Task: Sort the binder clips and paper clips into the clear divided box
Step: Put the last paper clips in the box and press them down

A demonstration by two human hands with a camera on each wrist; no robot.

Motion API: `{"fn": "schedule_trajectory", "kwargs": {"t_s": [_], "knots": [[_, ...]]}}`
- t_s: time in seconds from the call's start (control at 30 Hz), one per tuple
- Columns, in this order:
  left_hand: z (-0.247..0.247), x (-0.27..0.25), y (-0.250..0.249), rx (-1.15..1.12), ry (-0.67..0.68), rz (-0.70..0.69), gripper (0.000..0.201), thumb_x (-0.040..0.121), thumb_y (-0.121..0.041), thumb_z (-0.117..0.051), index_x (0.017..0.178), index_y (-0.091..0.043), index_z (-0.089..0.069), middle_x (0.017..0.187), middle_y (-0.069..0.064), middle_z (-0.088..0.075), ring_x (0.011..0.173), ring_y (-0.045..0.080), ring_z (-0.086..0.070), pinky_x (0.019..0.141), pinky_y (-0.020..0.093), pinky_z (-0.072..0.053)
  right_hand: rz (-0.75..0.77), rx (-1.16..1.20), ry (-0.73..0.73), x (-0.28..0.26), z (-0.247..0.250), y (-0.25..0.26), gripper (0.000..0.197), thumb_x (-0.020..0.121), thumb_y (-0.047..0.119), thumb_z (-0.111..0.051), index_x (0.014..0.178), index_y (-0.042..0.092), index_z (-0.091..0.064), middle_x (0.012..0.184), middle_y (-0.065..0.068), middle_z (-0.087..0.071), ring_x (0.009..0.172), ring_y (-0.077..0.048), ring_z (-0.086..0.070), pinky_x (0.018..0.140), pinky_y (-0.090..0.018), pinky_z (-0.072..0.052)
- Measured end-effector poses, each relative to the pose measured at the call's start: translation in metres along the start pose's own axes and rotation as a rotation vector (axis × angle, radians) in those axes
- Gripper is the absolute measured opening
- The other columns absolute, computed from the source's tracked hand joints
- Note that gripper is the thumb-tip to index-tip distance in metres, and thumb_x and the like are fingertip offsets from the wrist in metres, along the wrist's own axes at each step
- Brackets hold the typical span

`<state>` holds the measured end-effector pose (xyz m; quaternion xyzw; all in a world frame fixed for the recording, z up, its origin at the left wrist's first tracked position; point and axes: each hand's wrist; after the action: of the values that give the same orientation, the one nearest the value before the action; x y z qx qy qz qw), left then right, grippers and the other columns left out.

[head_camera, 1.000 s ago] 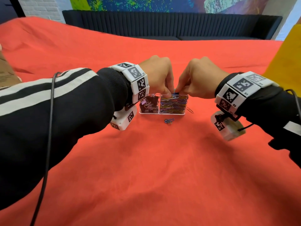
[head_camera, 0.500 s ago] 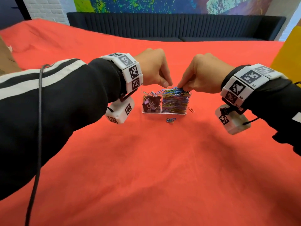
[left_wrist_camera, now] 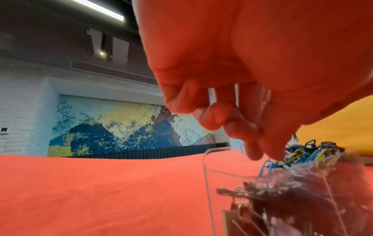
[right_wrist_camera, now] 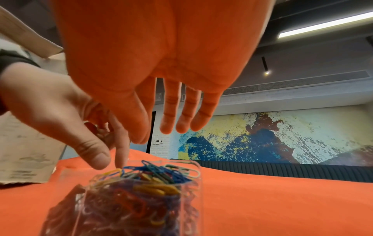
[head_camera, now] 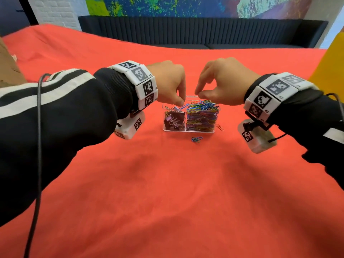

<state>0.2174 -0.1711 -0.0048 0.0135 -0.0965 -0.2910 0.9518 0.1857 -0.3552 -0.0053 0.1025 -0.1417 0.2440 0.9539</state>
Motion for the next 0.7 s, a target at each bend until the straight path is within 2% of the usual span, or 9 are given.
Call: {"fn": "schedule_trajectory", "kwargs": {"t_s": [0.13,0.2,0.3,0.37,0.43,0.5,0.53,0.63,0.7], "knots": [[0.000,0.000,0.002,0.045,0.050,-0.014,0.014,0.071,-0.042,-0.075,0.083,-0.034,-0.078,0.060,-0.014,-0.061,0.059,0.001,-0.052,0.064,0.025,-0.046,0.039,-0.039,0.070,0.019,-0.009,0.014,0.012,0.076,0.028,-0.073,0.085,0.031,-0.081,0.099,-0.003,-0.071,0.095,-0.025,-0.065,0.088,-0.039,-0.052],[-0.002,-0.001,0.005,0.042,0.067,-0.025,0.014,0.073,-0.040,-0.075,0.084,-0.033,-0.078,0.058,-0.016,-0.059,0.059,0.001,-0.052,0.064,0.024,-0.042,0.038,-0.060,0.128,0.027,-0.013,0.020,0.015,0.072,0.030,-0.072,0.083,0.033,-0.080,0.097,-0.002,-0.072,0.093,-0.025,-0.066,0.086,-0.040,-0.053],[-0.006,-0.002,0.008,0.031,0.063,-0.058,0.014,0.076,-0.036,-0.073,0.088,-0.030,-0.078,0.054,-0.021,-0.052,0.056,-0.004,-0.047,0.065,0.023,-0.038,0.064,-0.097,0.209,0.035,-0.016,0.028,0.030,0.059,0.039,-0.059,0.080,0.035,-0.080,0.089,-0.001,-0.072,0.086,-0.026,-0.067,0.081,-0.040,-0.055],[-0.008,-0.002,0.011,0.036,0.068,-0.079,0.016,0.078,-0.036,-0.072,0.090,-0.028,-0.078,0.053,-0.021,-0.050,0.054,-0.004,-0.046,0.065,0.023,-0.037,0.084,-0.132,0.261,0.040,-0.017,0.031,0.035,0.056,0.041,-0.055,0.080,0.033,-0.080,0.087,-0.001,-0.072,0.084,-0.028,-0.066,0.080,-0.041,-0.055],[-0.009,-0.002,0.014,0.032,0.074,-0.088,0.017,0.078,-0.037,-0.071,0.090,-0.028,-0.078,0.052,-0.020,-0.051,0.054,-0.003,-0.046,0.065,0.023,-0.037,0.079,-0.166,0.307,0.043,-0.018,0.034,0.036,0.058,0.040,-0.057,0.082,0.026,-0.080,0.086,-0.002,-0.073,0.084,-0.030,-0.066,0.080,-0.042,-0.056],[-0.010,-0.002,0.015,0.015,0.078,-0.090,0.016,0.078,-0.037,-0.071,0.089,-0.028,-0.078,0.050,-0.018,-0.053,0.054,-0.001,-0.047,0.065,0.022,-0.037,0.055,-0.205,0.328,0.045,-0.018,0.038,0.026,0.068,0.034,-0.066,0.087,0.021,-0.078,0.088,-0.004,-0.075,0.086,-0.032,-0.066,0.082,-0.043,-0.056],[-0.011,-0.002,0.016,0.007,0.080,-0.090,0.015,0.077,-0.036,-0.071,0.088,-0.029,-0.078,0.048,-0.020,-0.055,0.053,-0.001,-0.048,0.064,0.021,-0.037,0.054,-0.222,0.332,0.045,-0.019,0.039,0.021,0.073,0.028,-0.070,0.090,0.019,-0.078,0.090,-0.005,-0.075,0.088,-0.032,-0.066,0.083,-0.042,-0.056],[-0.011,-0.003,0.018,-0.007,0.086,-0.087,0.013,0.077,-0.035,-0.071,0.086,-0.030,-0.077,0.049,-0.036,-0.052,0.055,-0.001,-0.050,0.057,0.019,-0.036,0.058,-0.228,0.326,0.045,-0.020,0.042,0.014,0.077,0.019,-0.072,0.090,0.018,-0.077,0.092,-0.006,-0.075,0.089,-0.032,-0.066,0.084,-0.041,-0.055],[-0.011,-0.004,0.019,-0.011,0.087,-0.085,0.012,0.078,-0.034,-0.071,0.087,-0.031,-0.077,0.049,-0.033,-0.054,0.056,-0.001,-0.049,0.054,0.014,-0.033,0.052,-0.213,0.311,0.045,-0.022,0.043,0.013,0.078,0.015,-0.070,0.088,0.019,-0.076,0.091,-0.006,-0.075,0.088,-0.032,-0.065,0.083,-0.041,-0.055]]}}
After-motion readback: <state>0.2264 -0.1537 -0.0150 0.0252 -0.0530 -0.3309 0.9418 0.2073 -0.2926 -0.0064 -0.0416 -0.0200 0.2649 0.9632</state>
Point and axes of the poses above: each hand's wrist, its own x-axis towards the middle knuckle, its own z-axis out of the back of the hand, y = z × x
